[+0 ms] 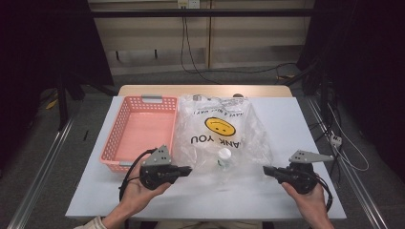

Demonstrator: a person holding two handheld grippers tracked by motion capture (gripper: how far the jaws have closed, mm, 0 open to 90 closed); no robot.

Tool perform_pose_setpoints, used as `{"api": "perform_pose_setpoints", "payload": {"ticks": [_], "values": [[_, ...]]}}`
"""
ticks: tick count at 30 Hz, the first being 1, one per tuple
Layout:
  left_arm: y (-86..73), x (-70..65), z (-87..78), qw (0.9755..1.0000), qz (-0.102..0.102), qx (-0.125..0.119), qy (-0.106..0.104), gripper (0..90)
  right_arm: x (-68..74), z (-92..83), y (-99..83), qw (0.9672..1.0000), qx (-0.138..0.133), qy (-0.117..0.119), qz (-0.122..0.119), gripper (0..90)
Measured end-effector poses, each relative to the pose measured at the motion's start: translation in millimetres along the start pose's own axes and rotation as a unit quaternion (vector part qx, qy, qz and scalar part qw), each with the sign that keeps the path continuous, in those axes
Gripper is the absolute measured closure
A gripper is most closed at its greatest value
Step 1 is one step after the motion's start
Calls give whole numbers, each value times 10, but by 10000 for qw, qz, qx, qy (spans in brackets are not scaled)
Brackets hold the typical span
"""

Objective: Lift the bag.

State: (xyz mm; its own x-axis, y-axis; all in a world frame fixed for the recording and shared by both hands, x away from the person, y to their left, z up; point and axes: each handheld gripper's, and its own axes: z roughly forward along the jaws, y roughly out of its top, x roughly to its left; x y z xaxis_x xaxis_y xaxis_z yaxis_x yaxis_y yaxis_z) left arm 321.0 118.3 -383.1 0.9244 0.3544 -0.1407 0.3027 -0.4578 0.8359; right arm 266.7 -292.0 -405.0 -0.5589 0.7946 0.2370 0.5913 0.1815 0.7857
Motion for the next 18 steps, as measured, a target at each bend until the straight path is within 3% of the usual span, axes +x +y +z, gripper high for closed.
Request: {"api": "perform_pose_setpoints", "payload": {"ticks": [7,10,18], "values": [[149,98,-144,9992,6,-306,258,900,-49,-88,214,9994,-356,-48,-10,898],[239,173,-164,9988,27,-323,370,900,-96,-65,299,9988,-473,50,90,899],[413,253,-228,9966,-13,-662,486,900,-110,-31,624,9974,-722,24,-30,899]]}}
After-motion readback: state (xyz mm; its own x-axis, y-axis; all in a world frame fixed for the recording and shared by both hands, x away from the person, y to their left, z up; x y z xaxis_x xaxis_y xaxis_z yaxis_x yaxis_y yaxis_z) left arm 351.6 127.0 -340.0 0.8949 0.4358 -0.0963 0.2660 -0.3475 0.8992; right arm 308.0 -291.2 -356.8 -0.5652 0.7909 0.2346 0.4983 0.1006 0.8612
